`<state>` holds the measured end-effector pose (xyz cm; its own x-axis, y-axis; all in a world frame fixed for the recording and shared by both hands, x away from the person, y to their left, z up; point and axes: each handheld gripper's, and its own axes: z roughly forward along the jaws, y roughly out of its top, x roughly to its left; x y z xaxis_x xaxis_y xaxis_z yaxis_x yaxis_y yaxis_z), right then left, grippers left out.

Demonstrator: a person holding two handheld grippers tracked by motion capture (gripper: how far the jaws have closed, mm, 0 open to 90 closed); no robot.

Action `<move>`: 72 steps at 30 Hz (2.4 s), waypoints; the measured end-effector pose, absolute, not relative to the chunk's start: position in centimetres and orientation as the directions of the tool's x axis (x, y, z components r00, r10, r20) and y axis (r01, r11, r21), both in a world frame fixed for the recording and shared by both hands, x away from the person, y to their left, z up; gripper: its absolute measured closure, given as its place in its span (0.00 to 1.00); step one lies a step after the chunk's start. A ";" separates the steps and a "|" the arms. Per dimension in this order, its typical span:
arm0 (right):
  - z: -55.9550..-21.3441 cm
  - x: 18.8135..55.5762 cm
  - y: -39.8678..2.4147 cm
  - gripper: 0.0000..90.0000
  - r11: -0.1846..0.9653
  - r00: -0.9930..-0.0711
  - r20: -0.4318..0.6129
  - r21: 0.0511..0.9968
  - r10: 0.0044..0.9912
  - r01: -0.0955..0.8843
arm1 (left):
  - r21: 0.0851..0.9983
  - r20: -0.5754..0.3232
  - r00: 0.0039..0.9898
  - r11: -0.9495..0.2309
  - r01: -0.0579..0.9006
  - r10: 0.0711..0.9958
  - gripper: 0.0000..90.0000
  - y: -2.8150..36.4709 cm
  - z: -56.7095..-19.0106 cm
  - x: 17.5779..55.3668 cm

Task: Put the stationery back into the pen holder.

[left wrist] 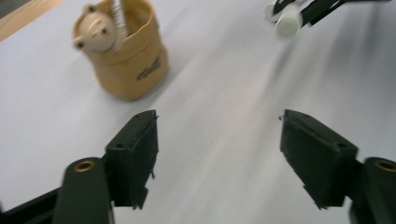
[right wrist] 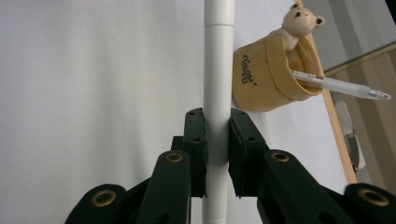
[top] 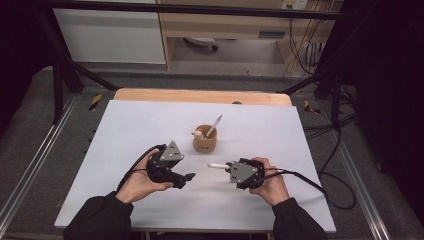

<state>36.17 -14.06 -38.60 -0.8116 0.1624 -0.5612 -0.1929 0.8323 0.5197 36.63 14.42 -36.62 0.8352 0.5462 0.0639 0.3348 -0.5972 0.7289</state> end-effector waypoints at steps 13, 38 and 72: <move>-38.5 36.9 -15.2 0.88 0.766 -0.826 -0.452 0.642 0.338 -0.037 | 0.740 0.018 0.748 -0.512 0.436 0.663 0.14 20.1 -40.3 36.2; -36.8 39.2 -15.4 0.88 0.363 -0.746 -0.036 0.889 0.664 0.280 | 0.756 -0.017 0.626 -0.400 0.518 0.780 0.07 27.0 -43.2 34.9; -36.1 47.4 -10.3 0.88 0.011 -0.613 0.182 0.955 0.769 0.298 | 0.749 -0.042 0.616 -0.383 0.540 0.787 0.07 27.4 -44.2 34.8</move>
